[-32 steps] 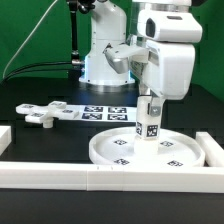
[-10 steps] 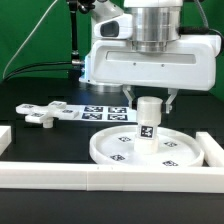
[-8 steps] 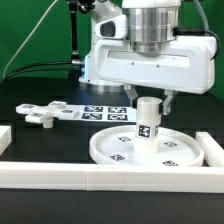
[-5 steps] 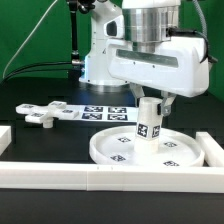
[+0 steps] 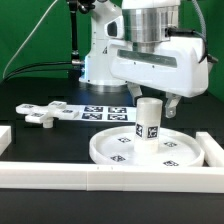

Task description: Assemble round table

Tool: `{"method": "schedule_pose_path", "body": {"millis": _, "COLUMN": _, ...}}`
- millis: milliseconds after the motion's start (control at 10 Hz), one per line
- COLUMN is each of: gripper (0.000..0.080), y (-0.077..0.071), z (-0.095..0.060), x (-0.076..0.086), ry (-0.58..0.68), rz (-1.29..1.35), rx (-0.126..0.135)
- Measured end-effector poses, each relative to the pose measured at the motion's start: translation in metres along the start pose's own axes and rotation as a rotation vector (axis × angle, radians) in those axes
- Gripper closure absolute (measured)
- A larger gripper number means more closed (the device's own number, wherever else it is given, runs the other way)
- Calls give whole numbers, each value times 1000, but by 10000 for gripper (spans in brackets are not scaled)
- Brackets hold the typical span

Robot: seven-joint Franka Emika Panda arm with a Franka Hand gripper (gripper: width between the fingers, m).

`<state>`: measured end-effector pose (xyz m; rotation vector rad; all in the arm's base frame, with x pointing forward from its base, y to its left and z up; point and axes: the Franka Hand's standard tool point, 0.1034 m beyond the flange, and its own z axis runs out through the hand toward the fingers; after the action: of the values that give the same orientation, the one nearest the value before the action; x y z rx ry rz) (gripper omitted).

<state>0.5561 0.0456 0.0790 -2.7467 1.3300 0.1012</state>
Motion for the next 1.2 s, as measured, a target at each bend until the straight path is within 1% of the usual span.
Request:
{"method": "schedule_pose_path", "body": {"millis": 400, "gripper": 151, "y": 0, "z": 0, "x": 0, "ry": 0, "rz": -291, "rx": 0}}
{"method": "schedule_pose_path", "body": {"millis": 500, "gripper": 151, "y": 0, "z": 0, "x": 0, "ry": 1, "rz": -363, "rx": -3}}
{"method": "schedule_pose_path", "body": {"millis": 600, "gripper": 151, "y": 1, "z": -1, "x": 4, "ry": 1, "rz": -544, "rx": -12}}
{"method": "schedule_pose_path", "body": {"millis": 700, "gripper": 151, "y": 2, "z": 1, "x": 6, "ry": 3, "rz": -659, "rx": -14}}
{"method": "schedule_pose_path", "body": {"millis": 900, "gripper": 151, "y": 0, "z": 1, "x": 4, "ry": 5, "rz": -896, "rx": -16}}
{"method": "schedule_pose_path", "body": {"millis": 1200, "gripper": 151, "y": 1, "z": 1, "x": 5, "ry": 0, "rz": -1058, "rx": -14}}
